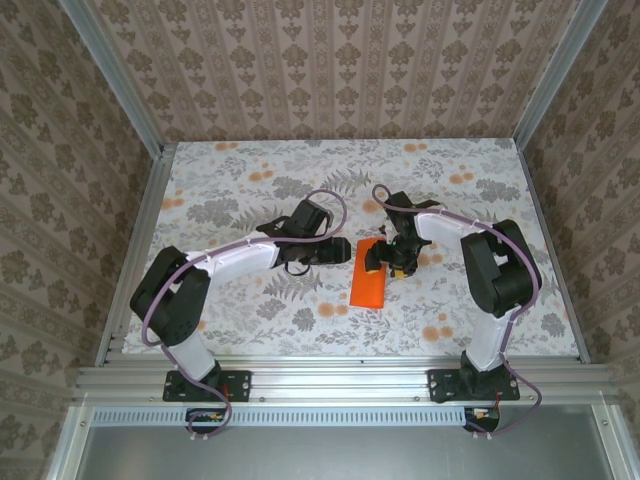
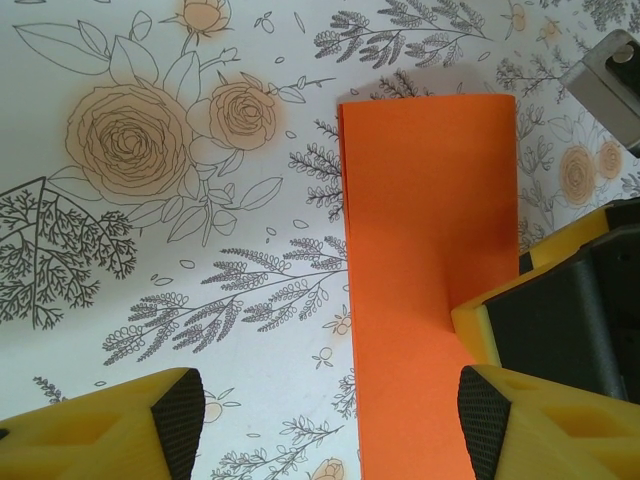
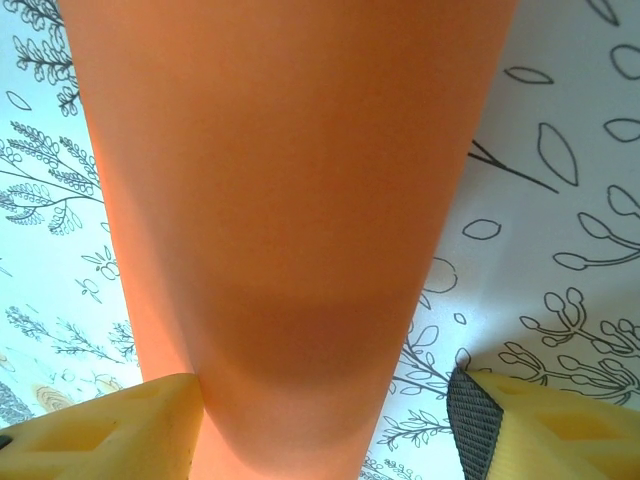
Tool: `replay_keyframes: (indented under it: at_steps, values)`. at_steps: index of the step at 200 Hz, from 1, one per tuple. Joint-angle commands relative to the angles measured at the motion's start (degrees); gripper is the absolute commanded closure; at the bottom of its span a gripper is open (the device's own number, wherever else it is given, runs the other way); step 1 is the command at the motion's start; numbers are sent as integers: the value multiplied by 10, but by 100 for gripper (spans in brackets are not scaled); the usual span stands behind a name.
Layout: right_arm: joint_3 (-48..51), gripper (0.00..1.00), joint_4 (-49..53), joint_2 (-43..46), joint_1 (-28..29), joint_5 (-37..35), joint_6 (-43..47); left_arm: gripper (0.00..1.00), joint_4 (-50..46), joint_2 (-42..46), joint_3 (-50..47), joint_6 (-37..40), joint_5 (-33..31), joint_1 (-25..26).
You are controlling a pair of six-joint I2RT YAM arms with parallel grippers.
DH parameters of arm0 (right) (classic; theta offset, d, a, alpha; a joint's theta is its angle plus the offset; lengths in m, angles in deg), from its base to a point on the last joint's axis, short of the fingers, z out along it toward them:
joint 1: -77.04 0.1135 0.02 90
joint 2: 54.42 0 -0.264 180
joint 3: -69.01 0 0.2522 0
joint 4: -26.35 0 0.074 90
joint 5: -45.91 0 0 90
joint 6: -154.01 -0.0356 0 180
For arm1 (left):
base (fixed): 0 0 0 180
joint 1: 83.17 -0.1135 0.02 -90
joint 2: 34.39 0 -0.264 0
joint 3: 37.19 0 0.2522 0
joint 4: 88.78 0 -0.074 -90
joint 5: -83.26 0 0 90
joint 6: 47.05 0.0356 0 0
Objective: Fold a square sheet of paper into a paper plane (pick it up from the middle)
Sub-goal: Fold the square sheet of paper in half at the center of the table, then hold the square sheet of paper at the center of the table.
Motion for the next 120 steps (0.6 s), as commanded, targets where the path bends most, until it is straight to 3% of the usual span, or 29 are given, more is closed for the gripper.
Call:
replay_keyframes:
  at_steps: [1,55,120]
  values:
    - [-8,32,-7,-11,13,-2,4,29,-8,-5,17,5,8,3]
    - [-6,32,-10,-28,13,-19,-13,30,-9,-6,18,7,9,3]
    - [-8,33,-5,-41,14,-36,-17,42,-4,-13,19,3,17,3]
